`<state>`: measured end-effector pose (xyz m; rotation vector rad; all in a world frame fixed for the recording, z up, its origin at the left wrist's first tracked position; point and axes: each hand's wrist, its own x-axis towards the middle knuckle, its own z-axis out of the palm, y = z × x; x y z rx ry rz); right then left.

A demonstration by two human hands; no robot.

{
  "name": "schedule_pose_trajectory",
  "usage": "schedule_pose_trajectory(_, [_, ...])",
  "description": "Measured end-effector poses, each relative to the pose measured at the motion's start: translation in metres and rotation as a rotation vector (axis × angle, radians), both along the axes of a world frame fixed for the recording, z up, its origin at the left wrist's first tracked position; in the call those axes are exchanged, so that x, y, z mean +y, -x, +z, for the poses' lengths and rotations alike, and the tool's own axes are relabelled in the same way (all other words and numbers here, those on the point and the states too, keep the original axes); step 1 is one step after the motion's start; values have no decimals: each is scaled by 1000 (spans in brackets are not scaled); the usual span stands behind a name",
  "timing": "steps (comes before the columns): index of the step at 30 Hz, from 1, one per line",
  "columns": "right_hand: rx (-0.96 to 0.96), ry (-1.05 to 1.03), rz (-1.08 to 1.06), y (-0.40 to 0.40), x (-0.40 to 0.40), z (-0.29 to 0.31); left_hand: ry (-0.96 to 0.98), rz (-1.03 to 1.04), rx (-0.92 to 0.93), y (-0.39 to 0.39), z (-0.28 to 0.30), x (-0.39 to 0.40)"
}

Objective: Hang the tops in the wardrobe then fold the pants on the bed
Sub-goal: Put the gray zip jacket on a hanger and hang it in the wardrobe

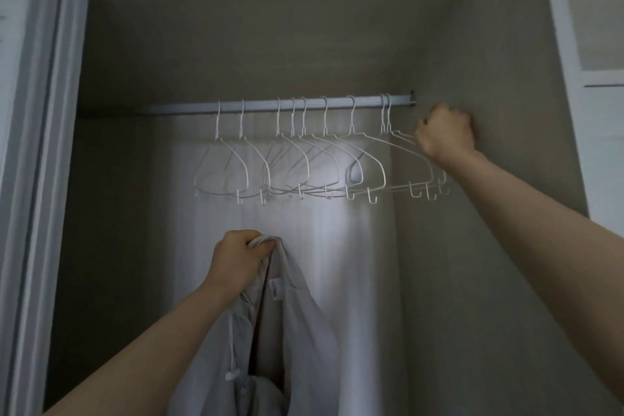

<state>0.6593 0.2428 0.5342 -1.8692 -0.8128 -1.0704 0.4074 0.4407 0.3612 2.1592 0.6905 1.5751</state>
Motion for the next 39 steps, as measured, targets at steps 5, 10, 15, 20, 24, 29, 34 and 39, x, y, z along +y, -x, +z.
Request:
schedule_pose_trajectory(5, [136, 177, 11, -21, 21, 11, 8, 3, 33, -8, -3, 4])
schedule_pose_trajectory(10, [216, 180, 102, -26, 29, 15, 7, -21, 61, -14, -14, 1])
schedule_pose_trajectory(15, [578, 139, 417, -37, 32, 8, 28, -98, 97, -17, -22, -7])
schedule_pose_trajectory(20, [720, 160, 539, -36, 26, -9, 45, -144, 120, -17, -25, -13])
schedule_pose_trajectory(24, [733, 143, 708, -28, 26, -11, 52, -150, 127, -15, -26, -17])
schedule_pose_trajectory(29, [687, 102, 762, -12, 31, -3, 54, -161, 141, -8, -29, -19])
schedule_pose_trajectory(34, [668, 85, 758, -3, 38, 8, 56, -142, 148, 3, -31, -15])
schedule_pose_trajectory(39, [593, -40, 676, -11, 40, 9, 62, -109, 158, 12, -30, -11])
